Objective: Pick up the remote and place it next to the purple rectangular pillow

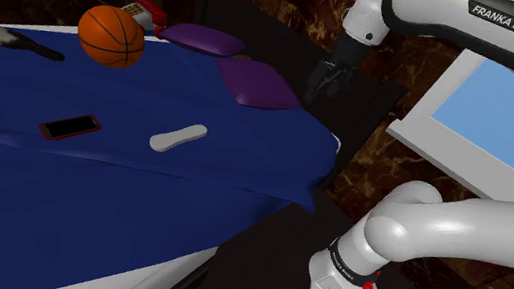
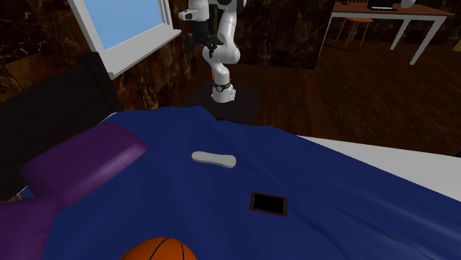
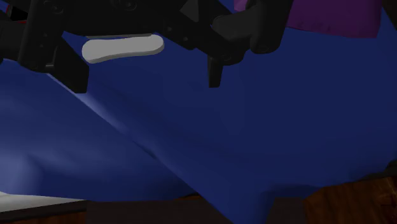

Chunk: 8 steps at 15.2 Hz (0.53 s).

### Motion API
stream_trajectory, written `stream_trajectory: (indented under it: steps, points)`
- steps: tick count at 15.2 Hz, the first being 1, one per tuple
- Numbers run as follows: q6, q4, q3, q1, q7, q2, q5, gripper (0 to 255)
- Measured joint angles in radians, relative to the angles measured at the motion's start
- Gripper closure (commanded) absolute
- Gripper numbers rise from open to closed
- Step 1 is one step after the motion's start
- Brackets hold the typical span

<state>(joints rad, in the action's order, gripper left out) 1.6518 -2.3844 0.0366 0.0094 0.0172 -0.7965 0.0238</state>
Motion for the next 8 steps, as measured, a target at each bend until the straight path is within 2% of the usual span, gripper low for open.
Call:
stream_trajectory:
  steps: [3,8]
  points:
    - [0.031,-0.016,0.029,-0.006,0.055,0.016,0.018,0]
    - [0.155,-0.054,0.140,-0.030,0.277,0.105,0.081,0]
